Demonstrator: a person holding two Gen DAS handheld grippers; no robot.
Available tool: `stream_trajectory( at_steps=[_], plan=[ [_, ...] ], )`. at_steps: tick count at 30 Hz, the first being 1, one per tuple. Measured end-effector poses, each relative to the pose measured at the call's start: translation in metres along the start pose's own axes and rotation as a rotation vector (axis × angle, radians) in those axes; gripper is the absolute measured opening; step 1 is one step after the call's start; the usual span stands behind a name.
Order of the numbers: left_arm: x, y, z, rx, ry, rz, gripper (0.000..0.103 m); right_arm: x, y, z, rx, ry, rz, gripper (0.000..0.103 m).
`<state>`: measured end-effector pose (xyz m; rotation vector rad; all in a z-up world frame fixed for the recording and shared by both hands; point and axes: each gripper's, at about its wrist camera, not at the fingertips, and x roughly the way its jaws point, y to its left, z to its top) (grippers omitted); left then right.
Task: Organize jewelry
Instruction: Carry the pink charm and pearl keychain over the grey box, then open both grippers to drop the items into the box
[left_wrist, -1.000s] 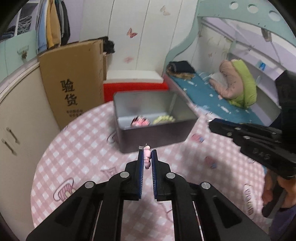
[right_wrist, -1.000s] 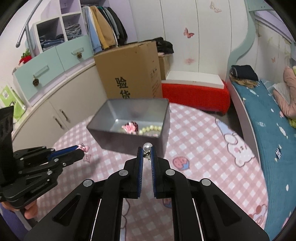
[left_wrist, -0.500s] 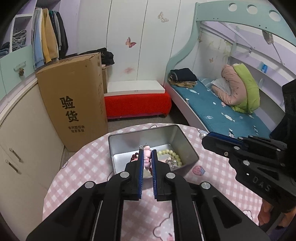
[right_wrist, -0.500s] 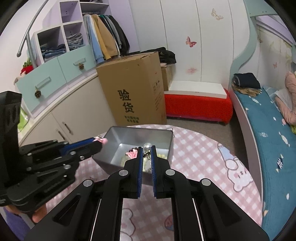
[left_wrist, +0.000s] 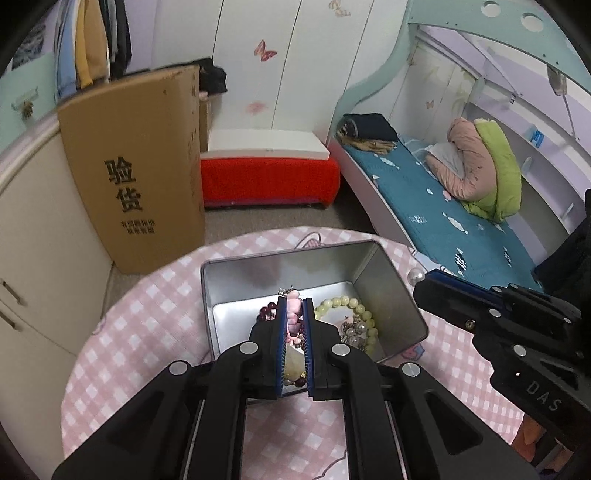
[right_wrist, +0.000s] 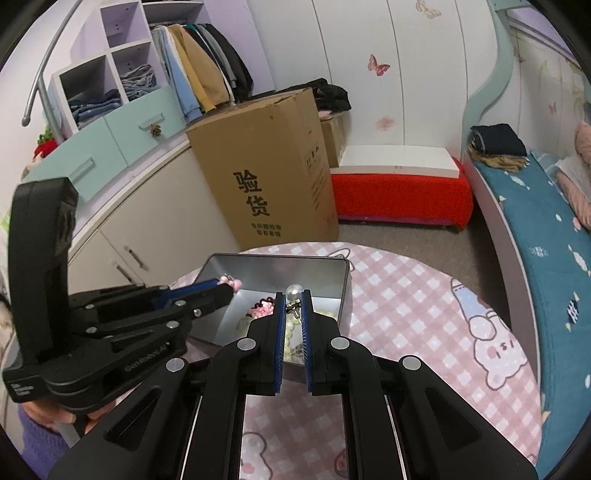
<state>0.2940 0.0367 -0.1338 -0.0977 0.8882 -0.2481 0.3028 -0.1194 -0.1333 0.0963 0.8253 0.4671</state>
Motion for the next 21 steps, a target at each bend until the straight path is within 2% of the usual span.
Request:
stream_trajectory(
  at_steps=[12,19,21],
  plan=[
    [0.017,0.005,-0.006,-0.026,0.059,-0.014,0.007,0.022,-0.003,0.000,0.031,0.044,0.033,0.009],
    [0.014,0.007,-0.007,-0.035,0.055,-0.010,0.008,0.032,-0.003,-0.001,0.039,0.067,0.045,0.009],
    [0.013,0.007,-0.006,-0.032,0.055,-0.004,0.016,0.034,-0.003,-0.002,0.044,0.074,0.050,0.009]
  ],
)
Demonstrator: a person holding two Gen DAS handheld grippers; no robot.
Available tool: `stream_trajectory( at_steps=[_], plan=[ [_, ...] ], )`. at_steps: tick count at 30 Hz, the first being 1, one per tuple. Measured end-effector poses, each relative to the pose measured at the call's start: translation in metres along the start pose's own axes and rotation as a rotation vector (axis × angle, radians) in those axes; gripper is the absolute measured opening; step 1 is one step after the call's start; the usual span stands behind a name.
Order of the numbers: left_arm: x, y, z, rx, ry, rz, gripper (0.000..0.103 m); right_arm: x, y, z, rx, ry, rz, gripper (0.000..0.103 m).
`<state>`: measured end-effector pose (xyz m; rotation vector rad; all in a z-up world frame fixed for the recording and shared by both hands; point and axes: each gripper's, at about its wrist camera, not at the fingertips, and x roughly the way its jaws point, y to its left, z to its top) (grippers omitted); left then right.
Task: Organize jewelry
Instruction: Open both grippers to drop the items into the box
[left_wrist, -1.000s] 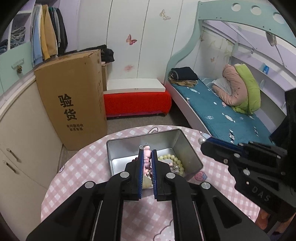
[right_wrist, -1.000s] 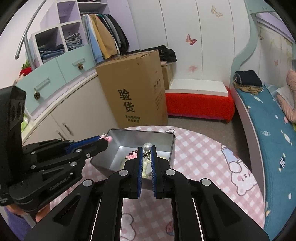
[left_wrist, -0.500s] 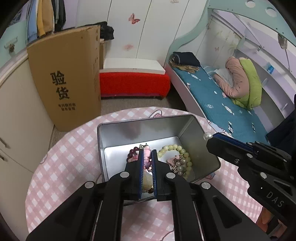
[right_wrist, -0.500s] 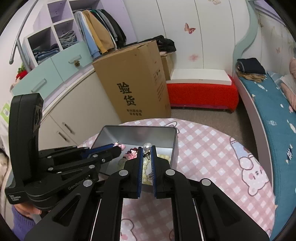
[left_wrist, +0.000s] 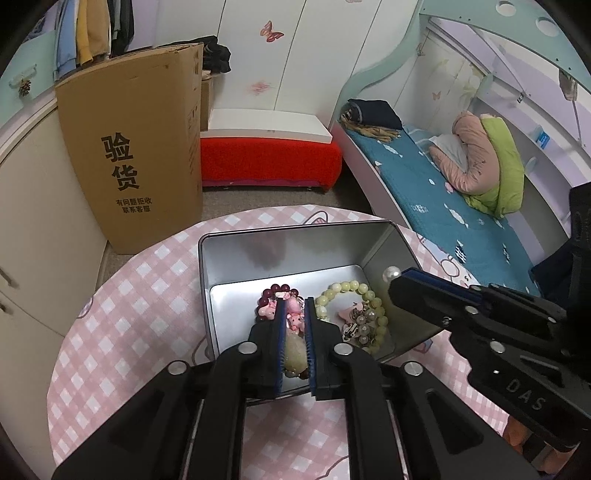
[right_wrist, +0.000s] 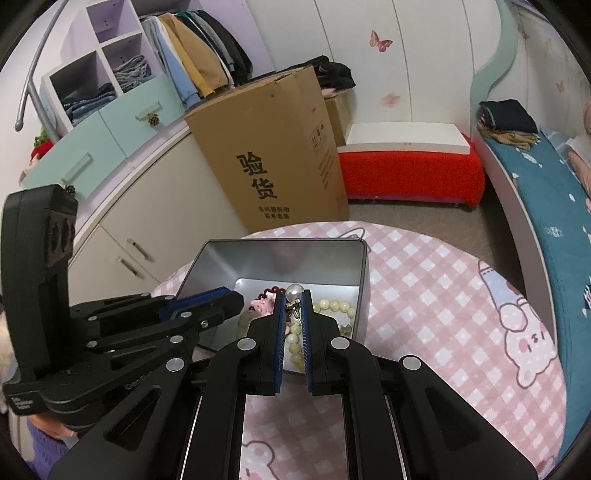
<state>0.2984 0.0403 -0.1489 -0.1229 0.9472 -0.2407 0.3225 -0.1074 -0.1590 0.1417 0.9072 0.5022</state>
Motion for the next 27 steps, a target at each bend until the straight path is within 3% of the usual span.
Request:
stream_trajectory(
  at_steps=[4,6,10,27],
  plan=[
    [-0.010,0.003,0.000,-0.013,-0.030,0.011,0.032,0.005,-0.001,-0.001,0.011,0.016,0.007,0.009],
    [-0.016,0.003,0.001,-0.021,-0.052,0.022,0.046,0.007,-0.002,-0.002,0.015,0.021,0.009,0.009],
    [-0.030,0.001,0.002,-0.010,-0.095,0.079,0.049,0.009,-0.001,-0.003,0.020,0.025,0.014,0.009],
    [-0.050,0.002,-0.005,-0.008,-0.146,0.106,0.060,0.000,-0.001,-0.009,0.044,0.009,-0.008,0.012]
  ],
)
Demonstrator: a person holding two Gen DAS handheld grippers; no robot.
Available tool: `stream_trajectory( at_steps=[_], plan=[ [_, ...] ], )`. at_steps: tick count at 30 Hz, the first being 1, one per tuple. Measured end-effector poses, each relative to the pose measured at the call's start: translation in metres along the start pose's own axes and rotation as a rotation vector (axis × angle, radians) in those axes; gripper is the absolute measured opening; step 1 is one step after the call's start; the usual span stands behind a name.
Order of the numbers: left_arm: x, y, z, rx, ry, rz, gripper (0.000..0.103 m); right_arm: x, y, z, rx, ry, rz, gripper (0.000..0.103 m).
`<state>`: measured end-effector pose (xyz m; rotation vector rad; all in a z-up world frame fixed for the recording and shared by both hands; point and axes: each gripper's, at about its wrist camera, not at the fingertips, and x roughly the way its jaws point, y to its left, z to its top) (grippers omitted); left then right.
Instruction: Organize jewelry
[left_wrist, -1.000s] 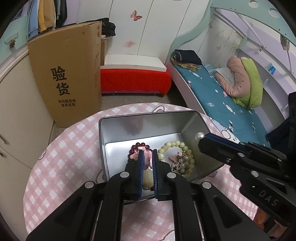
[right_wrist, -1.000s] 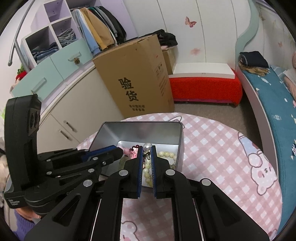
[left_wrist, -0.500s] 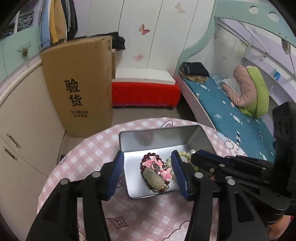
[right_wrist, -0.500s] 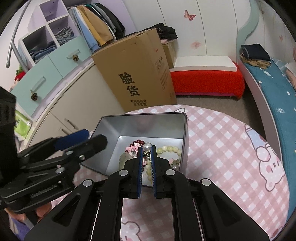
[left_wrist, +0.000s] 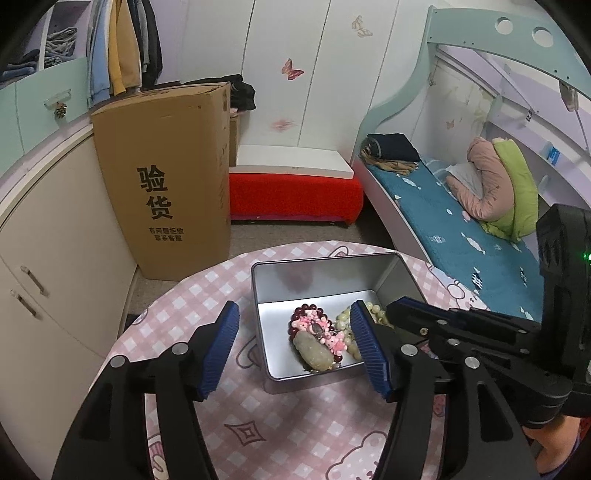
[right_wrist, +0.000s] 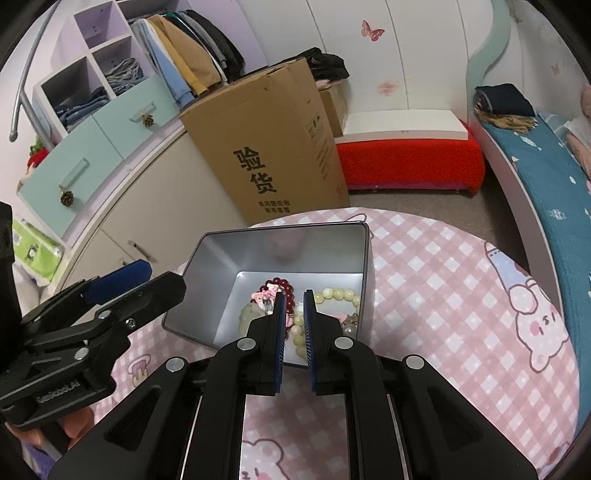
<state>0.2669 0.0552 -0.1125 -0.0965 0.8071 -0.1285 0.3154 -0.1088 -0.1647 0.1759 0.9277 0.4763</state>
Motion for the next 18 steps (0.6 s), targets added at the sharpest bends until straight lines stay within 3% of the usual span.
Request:
stream_trajectory(
  at_steps=[3,5,8,18],
  plan=[
    [-0.004,0.001,-0.003,0.006,-0.014,0.024,0.071,-0.008,0.001,-0.001,-0.006,-0.015,-0.024,0.014],
    [-0.007,0.002,-0.004,0.007,-0.022,0.033,0.075,-0.016,0.001,-0.003,-0.004,-0.035,-0.022,0.054],
    [-0.016,0.003,-0.009,0.002,-0.047,0.043,0.080,-0.030,0.007,-0.006,-0.031,-0.069,-0.080,0.057],
    [-0.048,0.001,-0.024,-0.003,-0.089,0.089,0.083,-0.077,0.021,-0.017,-0.054,-0.156,-0.103,0.070]
  ],
)
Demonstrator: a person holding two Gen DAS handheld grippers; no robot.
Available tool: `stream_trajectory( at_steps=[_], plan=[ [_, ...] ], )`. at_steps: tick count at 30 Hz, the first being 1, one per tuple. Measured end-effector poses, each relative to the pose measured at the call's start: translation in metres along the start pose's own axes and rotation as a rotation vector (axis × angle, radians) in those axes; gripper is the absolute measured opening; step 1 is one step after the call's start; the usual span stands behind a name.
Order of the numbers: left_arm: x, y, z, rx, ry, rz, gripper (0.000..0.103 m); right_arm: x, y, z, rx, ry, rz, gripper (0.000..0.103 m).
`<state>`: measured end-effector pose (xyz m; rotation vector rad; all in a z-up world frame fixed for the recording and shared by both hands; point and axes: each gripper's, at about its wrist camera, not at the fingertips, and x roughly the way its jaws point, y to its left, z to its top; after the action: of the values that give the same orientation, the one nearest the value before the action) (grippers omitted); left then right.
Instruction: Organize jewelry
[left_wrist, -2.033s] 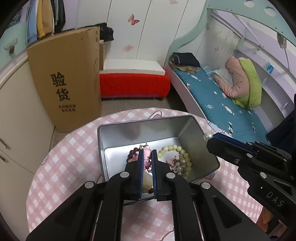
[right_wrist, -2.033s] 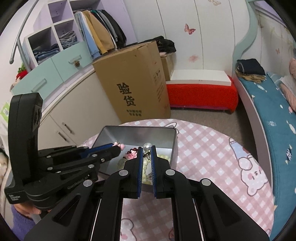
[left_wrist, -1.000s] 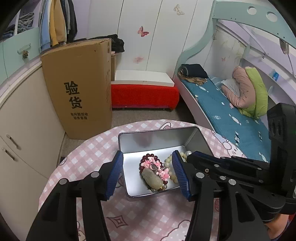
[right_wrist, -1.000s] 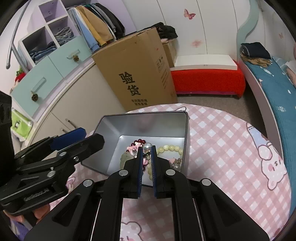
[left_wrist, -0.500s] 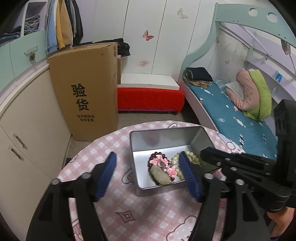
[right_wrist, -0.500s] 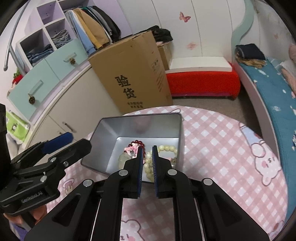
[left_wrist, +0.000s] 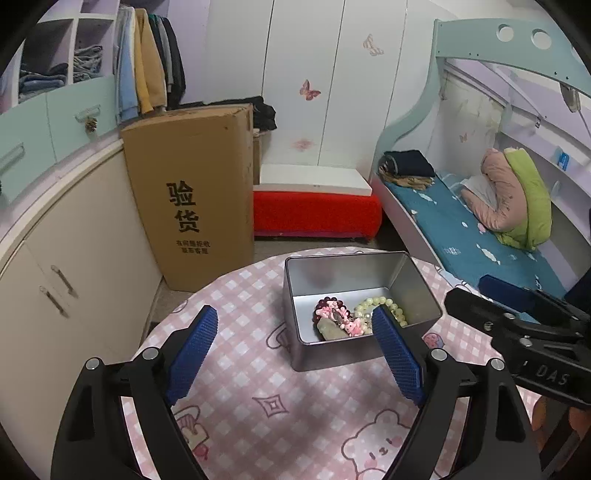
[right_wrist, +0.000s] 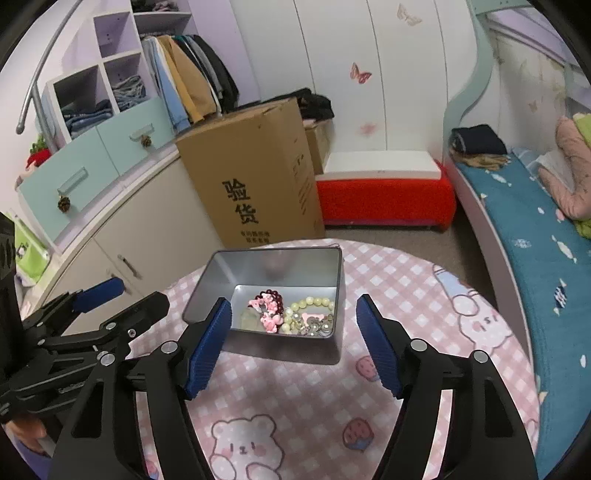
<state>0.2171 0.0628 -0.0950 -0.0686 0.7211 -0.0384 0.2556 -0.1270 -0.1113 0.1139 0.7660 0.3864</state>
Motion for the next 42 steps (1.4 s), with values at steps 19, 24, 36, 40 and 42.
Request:
stream_trajectory(
  at_steps=[19,24,36,40,42],
  plan=[
    [-0.103,-0.032,-0.023,0.028,-0.170,0.015,0.083,-0.112,0.037,-0.036,-0.060,-0.166,-0.072,0.080],
    [-0.133,-0.040,-0.031,0.037,-0.230,0.020,0.083,-0.144,0.047,-0.047,-0.076,-0.219,-0.100,0.080],
    [-0.211,-0.050,-0.056,0.068,-0.428,0.069,0.083,-0.218,0.073,-0.075,-0.108,-0.366,-0.146,0.084],
    [-0.227,-0.052,-0.061,0.071,-0.460,0.063,0.083,-0.237,0.083,-0.082,-0.124,-0.405,-0.169,0.084],
    [-0.235,-0.054,-0.065,0.074,-0.477,0.063,0.083,-0.246,0.087,-0.086,-0.135,-0.433,-0.188,0.085]
  ],
)
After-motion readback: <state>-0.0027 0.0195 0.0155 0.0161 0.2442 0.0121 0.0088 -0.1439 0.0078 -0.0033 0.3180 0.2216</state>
